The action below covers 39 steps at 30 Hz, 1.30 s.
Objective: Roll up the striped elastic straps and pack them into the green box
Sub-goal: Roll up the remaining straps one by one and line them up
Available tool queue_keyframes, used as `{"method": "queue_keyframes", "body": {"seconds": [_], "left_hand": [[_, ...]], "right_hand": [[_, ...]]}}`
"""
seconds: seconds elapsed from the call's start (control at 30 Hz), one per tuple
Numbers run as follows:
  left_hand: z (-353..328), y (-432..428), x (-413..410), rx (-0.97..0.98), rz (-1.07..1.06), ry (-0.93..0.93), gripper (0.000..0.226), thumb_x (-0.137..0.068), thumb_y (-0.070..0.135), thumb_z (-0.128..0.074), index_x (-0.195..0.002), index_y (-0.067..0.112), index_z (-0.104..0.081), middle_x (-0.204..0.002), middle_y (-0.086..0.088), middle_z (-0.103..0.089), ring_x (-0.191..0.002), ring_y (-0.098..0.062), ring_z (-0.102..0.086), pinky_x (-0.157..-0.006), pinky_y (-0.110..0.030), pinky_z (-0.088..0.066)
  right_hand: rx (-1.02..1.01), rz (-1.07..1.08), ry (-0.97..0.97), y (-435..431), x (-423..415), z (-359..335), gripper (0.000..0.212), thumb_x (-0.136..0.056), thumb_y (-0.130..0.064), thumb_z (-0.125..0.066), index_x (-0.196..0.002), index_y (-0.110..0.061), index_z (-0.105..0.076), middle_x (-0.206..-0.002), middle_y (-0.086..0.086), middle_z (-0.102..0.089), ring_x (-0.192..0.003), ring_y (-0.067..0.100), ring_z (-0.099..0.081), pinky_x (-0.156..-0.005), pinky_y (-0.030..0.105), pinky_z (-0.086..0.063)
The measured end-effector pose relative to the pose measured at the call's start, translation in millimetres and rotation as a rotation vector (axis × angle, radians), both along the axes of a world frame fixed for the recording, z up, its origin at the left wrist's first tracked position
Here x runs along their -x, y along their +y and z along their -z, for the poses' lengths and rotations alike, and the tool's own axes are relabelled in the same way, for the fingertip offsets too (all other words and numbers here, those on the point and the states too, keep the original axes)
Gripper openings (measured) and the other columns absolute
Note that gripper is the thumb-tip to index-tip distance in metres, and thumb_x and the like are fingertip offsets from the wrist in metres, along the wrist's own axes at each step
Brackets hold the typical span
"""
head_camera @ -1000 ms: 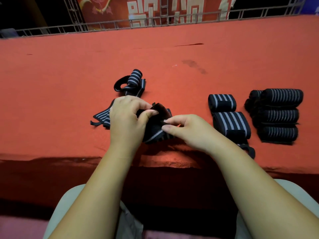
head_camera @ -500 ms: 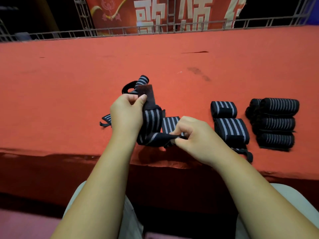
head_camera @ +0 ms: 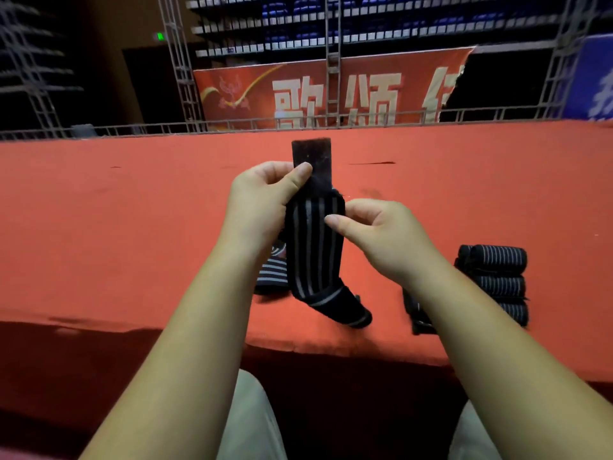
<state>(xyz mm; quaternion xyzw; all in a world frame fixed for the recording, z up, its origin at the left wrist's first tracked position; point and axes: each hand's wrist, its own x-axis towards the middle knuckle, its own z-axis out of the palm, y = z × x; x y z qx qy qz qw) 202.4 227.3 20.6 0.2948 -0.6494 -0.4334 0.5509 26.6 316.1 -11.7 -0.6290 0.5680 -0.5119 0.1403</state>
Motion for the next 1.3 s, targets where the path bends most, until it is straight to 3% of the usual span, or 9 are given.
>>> {"method": "queue_keyframes", "body": {"seconds": [0.17, 0.27, 0.47, 0.57, 0.7, 0.87, 1.03, 1.2, 1.3], "left_hand": [[-25.7, 4.7, -11.3, 0.001, 0.014, 0.090, 0.023, -0.100, 0.038, -0.076, -0.102, 0.015, -0.077, -0.096, -0.006, -0.083, -0.092, -0.025, -0.080, -0.088, -0.051, -0.064], [-30.1, 8.2, -16.4, -0.012, 0.033, 0.085, 0.015, -0.103, 0.028, -0.074, -0.103, 0.013, -0.076, -0.093, -0.002, -0.081, -0.088, -0.019, -0.078, -0.087, -0.050, -0.065], [-37.4, 18.5, -24.9, 0.000, 0.065, 0.112, 0.013, -0.102, 0.020, -0.075, -0.112, 0.012, -0.073, -0.103, -0.010, -0.079, -0.088, -0.020, -0.077, -0.076, -0.044, -0.066], [-34.0, 16.8, -29.1, -0.057, 0.078, -0.026, 0.027, -0.096, 0.028, -0.082, -0.116, 0.012, -0.073, -0.104, -0.009, -0.078, -0.082, -0.018, -0.072, -0.073, -0.041, -0.060], [-12.9, 13.0, -36.7, -0.230, 0.200, -0.329, 0.040, -0.089, 0.036, -0.088, -0.118, 0.011, -0.075, -0.091, -0.001, -0.077, -0.070, -0.013, -0.065, -0.061, -0.030, -0.051], [8.3, 14.1, -37.8, -0.260, 0.295, -0.453, 0.021, -0.091, 0.021, -0.077, -0.111, 0.016, -0.080, -0.092, 0.007, -0.078, -0.077, -0.011, -0.068, -0.066, -0.029, -0.050], [17.2, 13.6, -33.7, -0.184, 0.314, -0.698, 0.028, -0.082, 0.010, -0.072, -0.103, 0.024, -0.083, -0.103, -0.007, -0.081, -0.084, -0.011, -0.068, -0.066, -0.028, -0.051], [37.8, 5.4, -27.0, -0.264, 0.267, -0.699, 0.003, -0.089, 0.022, -0.078, -0.090, 0.022, -0.076, -0.085, -0.001, -0.072, -0.077, -0.012, -0.064, -0.072, -0.034, -0.048], [48.3, 4.2, -25.8, -0.251, 0.312, -0.699, 0.009, -0.093, 0.026, -0.081, -0.095, 0.022, -0.074, -0.075, 0.004, -0.073, -0.066, -0.006, -0.065, -0.064, -0.024, -0.049]], "right_hand": [[0.088, 0.056, 0.024, -4.5, -14.2, -56.7, 0.015, -0.100, -0.029, -0.073, -0.094, -0.018, -0.082, -0.070, -0.021, -0.073, -0.061, -0.008, -0.060, -0.063, 0.019, -0.045], [0.112, 0.083, 0.006, -2.0, -16.6, -86.1, 0.017, -0.103, -0.027, -0.069, -0.093, -0.018, -0.080, -0.058, -0.021, -0.067, -0.050, -0.002, -0.055, -0.053, 0.014, -0.042], [0.170, 0.092, -0.023, 2.7, -26.0, -116.4, 0.017, -0.102, -0.029, -0.070, -0.091, -0.017, -0.076, -0.062, -0.001, -0.069, -0.048, 0.016, -0.059, -0.049, 0.027, -0.043], [0.180, 0.153, -0.055, 1.3, -22.6, -120.1, 0.022, -0.103, -0.030, -0.067, -0.088, -0.015, -0.075, -0.061, 0.014, -0.069, -0.047, 0.022, -0.060, -0.047, 0.031, -0.046], [0.170, 0.256, -0.094, 0.1, -9.5, -118.4, 0.034, -0.106, -0.034, -0.061, -0.089, -0.007, -0.072, -0.052, 0.010, -0.064, -0.042, 0.021, -0.059, -0.054, 0.035, -0.051], [0.119, 0.291, -0.075, -2.2, -3.0, -109.3, 0.037, -0.108, -0.033, -0.057, -0.089, -0.005, -0.072, -0.049, 0.009, -0.064, -0.040, 0.021, -0.059, -0.054, 0.032, -0.052], [0.132, 0.352, -0.066, -4.2, -1.2, -100.8, 0.036, -0.109, -0.032, -0.054, -0.093, -0.005, -0.071, -0.052, 0.010, -0.066, -0.041, 0.018, -0.064, -0.053, 0.027, -0.051], [0.145, 0.360, -0.091, -5.9, 7.7, -101.7, 0.032, -0.109, -0.030, -0.056, -0.096, -0.005, -0.071, -0.057, 0.011, -0.064, -0.040, 0.014, -0.062, -0.048, 0.031, -0.057], [0.120, 0.363, -0.119, -10.7, 16.1, -96.2, 0.033, -0.108, -0.031, -0.057, -0.099, -0.004, -0.072, -0.059, 0.012, -0.064, -0.043, 0.015, -0.062, -0.048, 0.034, -0.057]]}}
